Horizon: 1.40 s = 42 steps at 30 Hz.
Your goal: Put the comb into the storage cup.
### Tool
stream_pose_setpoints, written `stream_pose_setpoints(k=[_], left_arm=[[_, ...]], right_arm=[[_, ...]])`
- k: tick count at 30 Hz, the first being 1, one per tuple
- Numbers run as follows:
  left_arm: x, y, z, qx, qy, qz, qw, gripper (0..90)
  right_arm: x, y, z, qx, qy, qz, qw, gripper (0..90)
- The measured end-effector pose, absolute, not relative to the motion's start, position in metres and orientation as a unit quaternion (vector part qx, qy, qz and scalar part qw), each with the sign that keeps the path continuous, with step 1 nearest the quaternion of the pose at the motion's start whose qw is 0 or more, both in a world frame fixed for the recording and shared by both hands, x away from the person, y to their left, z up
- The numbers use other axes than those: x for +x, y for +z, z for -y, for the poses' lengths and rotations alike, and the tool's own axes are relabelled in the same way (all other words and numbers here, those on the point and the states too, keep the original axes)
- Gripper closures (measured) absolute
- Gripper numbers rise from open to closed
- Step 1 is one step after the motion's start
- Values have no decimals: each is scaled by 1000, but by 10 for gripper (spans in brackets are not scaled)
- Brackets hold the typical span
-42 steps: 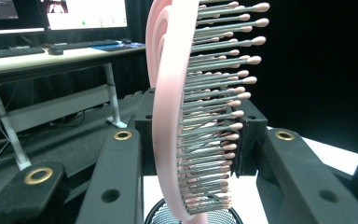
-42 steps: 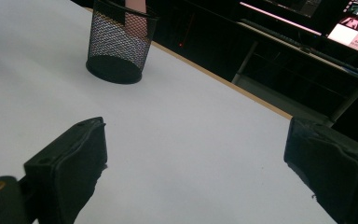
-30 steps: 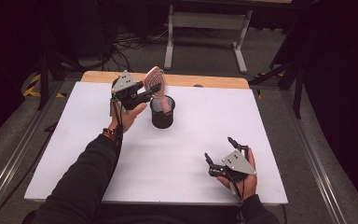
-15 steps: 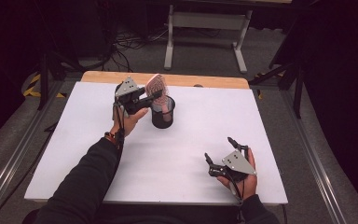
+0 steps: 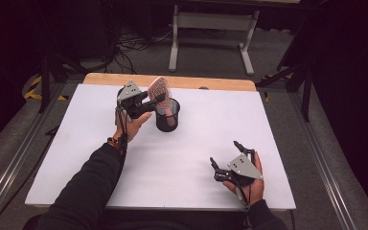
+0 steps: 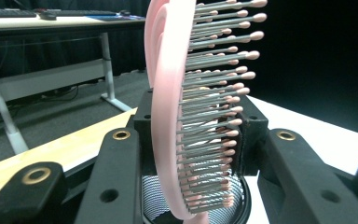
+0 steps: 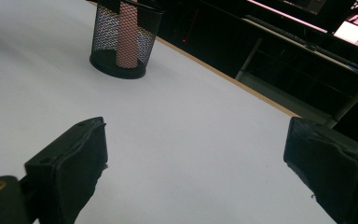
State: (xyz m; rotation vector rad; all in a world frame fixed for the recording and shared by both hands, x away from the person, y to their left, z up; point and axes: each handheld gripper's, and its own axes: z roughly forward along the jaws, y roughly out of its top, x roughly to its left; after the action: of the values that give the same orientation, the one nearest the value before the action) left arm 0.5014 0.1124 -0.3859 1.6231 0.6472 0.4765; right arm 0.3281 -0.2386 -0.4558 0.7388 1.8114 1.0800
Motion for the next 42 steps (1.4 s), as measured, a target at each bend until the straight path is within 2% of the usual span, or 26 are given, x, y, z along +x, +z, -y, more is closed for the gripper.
stream_pose_setpoints(k=[11,33,39,42], left_arm=[[510,-390,-127,702,224,-302,605,579],[515,-401,-145,690,213,-330,608,543],[515,-401,-145,690,211,-333,607,518],[514,-400,-143,695,215,-332,600,469]], right_arm=[[330,-458,236,301,416,-734,444,81],[331,-460,235,304,407,-740,440,84],[332,-460,235,304,406,-741,439,84],[331,-460,235,303,407,-741,440,84]])
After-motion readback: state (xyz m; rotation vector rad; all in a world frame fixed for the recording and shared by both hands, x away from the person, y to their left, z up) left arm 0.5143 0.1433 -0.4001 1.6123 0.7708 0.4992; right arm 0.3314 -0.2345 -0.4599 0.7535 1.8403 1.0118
